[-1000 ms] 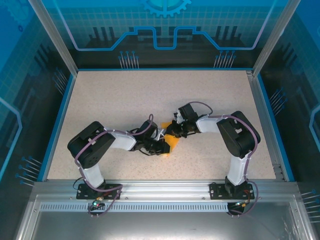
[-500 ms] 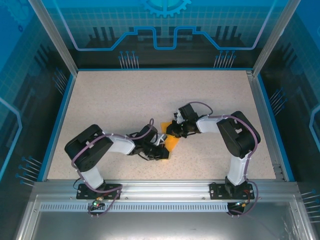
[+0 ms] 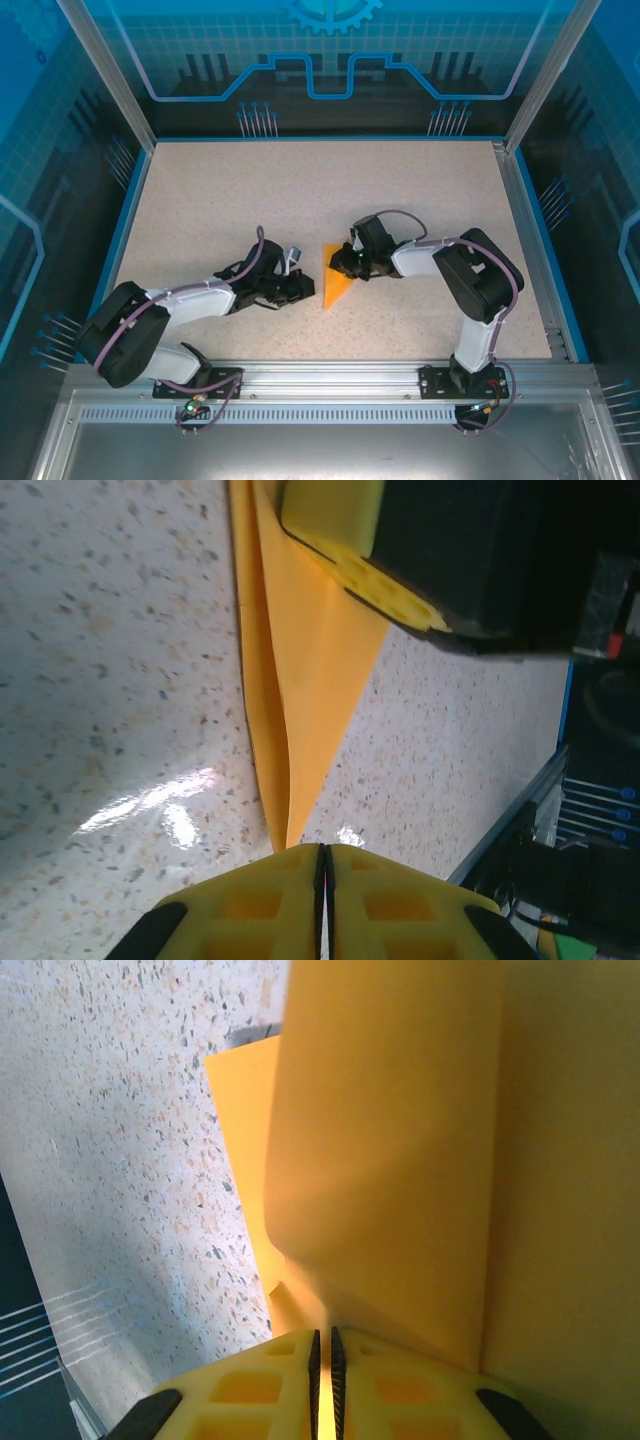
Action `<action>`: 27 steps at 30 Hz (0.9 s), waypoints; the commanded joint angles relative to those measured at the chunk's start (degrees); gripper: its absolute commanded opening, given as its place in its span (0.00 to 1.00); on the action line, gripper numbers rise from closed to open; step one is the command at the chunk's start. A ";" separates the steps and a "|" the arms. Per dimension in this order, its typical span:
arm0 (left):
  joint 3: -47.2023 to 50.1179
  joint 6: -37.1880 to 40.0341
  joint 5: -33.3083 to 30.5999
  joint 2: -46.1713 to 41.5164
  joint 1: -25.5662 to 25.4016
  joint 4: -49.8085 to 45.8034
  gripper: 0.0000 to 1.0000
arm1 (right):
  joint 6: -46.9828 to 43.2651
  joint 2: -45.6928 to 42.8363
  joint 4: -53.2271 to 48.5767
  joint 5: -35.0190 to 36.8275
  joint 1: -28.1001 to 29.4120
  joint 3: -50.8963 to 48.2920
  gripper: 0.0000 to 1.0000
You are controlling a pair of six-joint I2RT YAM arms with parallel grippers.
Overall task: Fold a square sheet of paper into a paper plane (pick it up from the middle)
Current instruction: Fourth fold the wing at the center of the table.
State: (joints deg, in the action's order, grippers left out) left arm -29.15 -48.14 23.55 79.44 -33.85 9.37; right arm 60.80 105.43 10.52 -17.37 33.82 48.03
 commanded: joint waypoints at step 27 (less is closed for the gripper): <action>-12.30 -6.01 0.66 20.80 -2.88 3.70 0.09 | 1.83 2.77 -8.15 3.47 1.95 -1.70 0.15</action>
State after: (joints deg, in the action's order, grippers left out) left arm -39.86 -55.37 26.04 98.39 -36.38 16.36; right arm 63.42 105.27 10.96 -15.92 34.52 48.01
